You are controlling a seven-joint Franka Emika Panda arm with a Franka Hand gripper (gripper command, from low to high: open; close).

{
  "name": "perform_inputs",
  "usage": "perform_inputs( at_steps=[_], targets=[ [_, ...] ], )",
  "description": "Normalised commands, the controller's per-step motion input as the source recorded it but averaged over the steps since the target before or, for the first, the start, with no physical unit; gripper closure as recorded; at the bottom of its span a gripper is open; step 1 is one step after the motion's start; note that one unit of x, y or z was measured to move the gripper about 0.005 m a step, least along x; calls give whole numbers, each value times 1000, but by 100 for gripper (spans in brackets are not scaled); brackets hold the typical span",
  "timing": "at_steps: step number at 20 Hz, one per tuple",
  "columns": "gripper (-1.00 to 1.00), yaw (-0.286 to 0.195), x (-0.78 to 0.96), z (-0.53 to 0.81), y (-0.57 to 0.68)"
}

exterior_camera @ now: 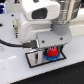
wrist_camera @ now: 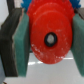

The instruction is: Insert the blue gear onto the right peg, followed by the red gear

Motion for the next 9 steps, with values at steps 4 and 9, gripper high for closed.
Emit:
perform_inputs(
  at_steps=[4, 9],
  targets=[
    [-100, 0, 73, 231, 54],
    [-100, 0, 20, 608, 124]
  ],
)
